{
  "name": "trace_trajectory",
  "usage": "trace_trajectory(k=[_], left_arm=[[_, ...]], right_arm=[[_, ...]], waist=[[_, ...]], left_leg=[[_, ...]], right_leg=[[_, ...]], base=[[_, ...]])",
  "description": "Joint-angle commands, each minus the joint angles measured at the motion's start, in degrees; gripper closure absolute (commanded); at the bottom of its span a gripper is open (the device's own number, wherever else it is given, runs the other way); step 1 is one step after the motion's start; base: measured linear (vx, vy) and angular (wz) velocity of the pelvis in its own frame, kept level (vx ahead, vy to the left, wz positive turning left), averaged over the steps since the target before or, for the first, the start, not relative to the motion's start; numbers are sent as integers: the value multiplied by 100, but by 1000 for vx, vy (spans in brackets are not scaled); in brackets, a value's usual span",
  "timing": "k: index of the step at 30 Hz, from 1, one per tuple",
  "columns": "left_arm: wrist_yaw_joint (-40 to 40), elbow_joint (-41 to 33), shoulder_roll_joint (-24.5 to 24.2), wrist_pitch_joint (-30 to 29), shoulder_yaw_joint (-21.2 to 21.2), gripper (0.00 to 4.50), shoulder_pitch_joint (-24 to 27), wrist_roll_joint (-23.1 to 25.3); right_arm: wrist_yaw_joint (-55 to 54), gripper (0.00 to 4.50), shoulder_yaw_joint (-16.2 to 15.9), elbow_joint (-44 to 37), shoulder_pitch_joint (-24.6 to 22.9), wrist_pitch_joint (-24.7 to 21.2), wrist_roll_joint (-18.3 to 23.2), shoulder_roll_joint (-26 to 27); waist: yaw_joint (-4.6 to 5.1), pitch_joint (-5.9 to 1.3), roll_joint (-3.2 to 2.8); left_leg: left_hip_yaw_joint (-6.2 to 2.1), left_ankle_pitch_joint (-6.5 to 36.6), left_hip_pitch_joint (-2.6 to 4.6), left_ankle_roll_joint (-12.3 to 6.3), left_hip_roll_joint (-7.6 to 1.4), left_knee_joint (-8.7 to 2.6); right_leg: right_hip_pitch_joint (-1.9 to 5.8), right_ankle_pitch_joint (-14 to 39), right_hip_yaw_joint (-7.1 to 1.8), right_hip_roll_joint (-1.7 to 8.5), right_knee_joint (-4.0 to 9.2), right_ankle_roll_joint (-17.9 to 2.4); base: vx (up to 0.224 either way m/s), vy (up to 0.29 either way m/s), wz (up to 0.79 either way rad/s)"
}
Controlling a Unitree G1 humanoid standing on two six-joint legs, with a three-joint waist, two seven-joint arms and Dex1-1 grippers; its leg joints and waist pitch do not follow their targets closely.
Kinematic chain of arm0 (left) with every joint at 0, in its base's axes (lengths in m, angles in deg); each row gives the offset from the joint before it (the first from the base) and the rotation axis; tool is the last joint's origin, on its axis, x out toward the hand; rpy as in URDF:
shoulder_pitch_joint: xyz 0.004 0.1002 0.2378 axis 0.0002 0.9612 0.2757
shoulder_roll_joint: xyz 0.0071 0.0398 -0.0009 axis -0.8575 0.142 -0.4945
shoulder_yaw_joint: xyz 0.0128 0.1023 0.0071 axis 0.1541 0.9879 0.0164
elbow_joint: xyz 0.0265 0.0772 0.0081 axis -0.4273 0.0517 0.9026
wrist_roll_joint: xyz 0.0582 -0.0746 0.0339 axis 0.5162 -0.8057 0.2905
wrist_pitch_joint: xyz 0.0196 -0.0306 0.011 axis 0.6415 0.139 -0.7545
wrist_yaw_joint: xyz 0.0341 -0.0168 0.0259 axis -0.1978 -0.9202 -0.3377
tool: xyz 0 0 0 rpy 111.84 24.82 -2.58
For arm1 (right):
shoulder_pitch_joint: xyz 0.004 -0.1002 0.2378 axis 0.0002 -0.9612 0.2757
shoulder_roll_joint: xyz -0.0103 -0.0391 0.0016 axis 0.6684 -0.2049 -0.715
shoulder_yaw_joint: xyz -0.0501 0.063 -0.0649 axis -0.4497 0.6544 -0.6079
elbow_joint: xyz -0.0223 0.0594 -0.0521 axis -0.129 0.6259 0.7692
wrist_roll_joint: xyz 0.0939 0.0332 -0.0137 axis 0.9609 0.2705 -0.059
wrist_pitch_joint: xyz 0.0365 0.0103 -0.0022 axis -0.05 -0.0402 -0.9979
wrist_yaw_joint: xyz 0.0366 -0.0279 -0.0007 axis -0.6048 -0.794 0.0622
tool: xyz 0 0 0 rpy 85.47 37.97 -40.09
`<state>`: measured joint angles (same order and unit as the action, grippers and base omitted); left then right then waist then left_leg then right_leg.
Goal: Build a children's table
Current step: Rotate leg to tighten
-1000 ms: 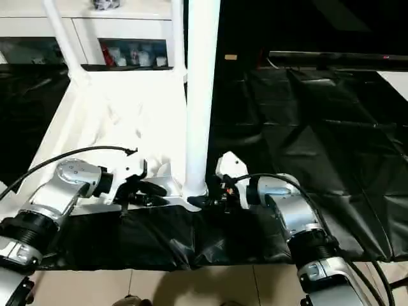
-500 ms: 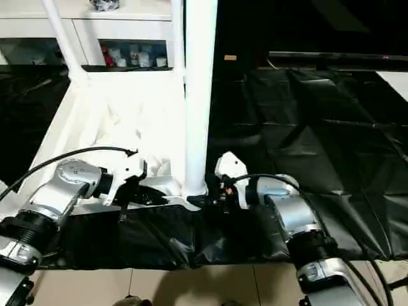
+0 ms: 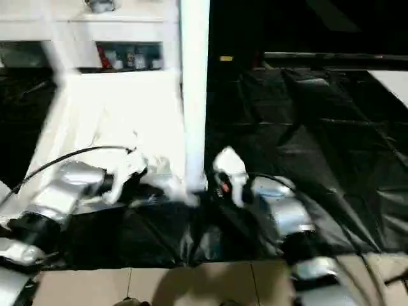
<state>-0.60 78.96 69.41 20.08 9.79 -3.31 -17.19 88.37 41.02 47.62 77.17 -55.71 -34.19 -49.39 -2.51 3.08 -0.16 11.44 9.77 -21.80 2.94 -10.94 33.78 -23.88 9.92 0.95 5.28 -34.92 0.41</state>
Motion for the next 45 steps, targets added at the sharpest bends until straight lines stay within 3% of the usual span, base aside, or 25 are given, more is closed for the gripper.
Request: trace_trajectory(k=[1,5,9,13,14,20,25,27,28,34,35,45], left_arm=[[462,89,458,-19,130,450,-109,-42],[1402,398,1000,-167,-29,450,-401,61],[1803,572,1279,-163,-49,450,-570,139],[1742,597,1356,12,-22,450,-625,161],[1742,597,1356,12,-22,450,-625,161],[763,274,1065,315,-1,450,-363,-135],[-292,-95,704,560,126,450,-88,-408],[-412,-138,653,510,139,450,-62,-426],[-622,-173,553,466,186,450,-38,-425],[-1162,-228,231,442,354,450,-5,-340],[-1171,-217,204,474,371,450,-7,-314],[-1249,-113,-36,800,527,450,-2,-74]], right_arm=[[-596,180,-294,252,70,-11,-343,347],[-1669,180,-95,662,240,-119,-389,847],[-2283,180,45,933,470,19,-426,1120],[-1974,180,159,898,562,285,-259,1148],[-1974,124,159,898,562,285,-259,1148],[-987,67,82,551,428,438,-115,474],[347,67,-175,170,173,423,-43,-156],[574,67,-212,118,136,409,-21,-253],[886,67,-282,37,94,408,-2,-394],[1641,67,-466,-285,16,270,114,-735],[1669,93,-473,-301,13,262,115,-746],[1984,172,-529,-490,-35,123,196,-762]], waist=[[-4,-327,29],[20,-326,12],[7,-356,-11],[-18,-382,-12],[-15,-386,-6],[-100,-407,-6],[-215,-436,-2],[-241,-418,-23],[-248,-406,3],[-262,-377,-2],[-265,-378,-2],[-279,-392,4]], left_leg=[[-123,2095,116,132,-146,-459],[-143,2205,132,121,-129,-455],[-147,2130,106,78,-136,-466],[-117,1858,75,-63,-137,-450],[-112,1809,65,-84,-136,-444],[-82,1362,53,-306,-155,-403],[-57,973,71,-506,-184,-359],[-44,1061,73,-544,-202,-367],[-44,1147,71,-509,-202,-375],[-49,1540,108,-291,-217,-419],[-54,1562,108,-268,-217,-424],[-59,1370,93,-251,-213,-416]], right_leg=[[176,2523,-101,221,546,-967],[142,2952,-92,217,607,-771],[156,2508,-93,208,577,-836],[196,1811,-99,194,520,-1023],[205,1707,-100,196,511,-1055],[249,960,-92,191,432,-1300],[309,255,-65,182,346,-1536],[280,322,-61,184,347,-1574],[292,487,-62,189,365,-1549],[242,1178,-86,204,426,-1399],[245,1226,-87,209,427,-1394],[252,1057,-85,218,401,-1370]], base=[[0,0,0],[0,0,0],[0,0,0],[0,0,0],[0,0,0],[0,0,0],[0,0,0],[0,0,0],[0,0,0],[0,0,0],[0,0,0],[0,0,0]])
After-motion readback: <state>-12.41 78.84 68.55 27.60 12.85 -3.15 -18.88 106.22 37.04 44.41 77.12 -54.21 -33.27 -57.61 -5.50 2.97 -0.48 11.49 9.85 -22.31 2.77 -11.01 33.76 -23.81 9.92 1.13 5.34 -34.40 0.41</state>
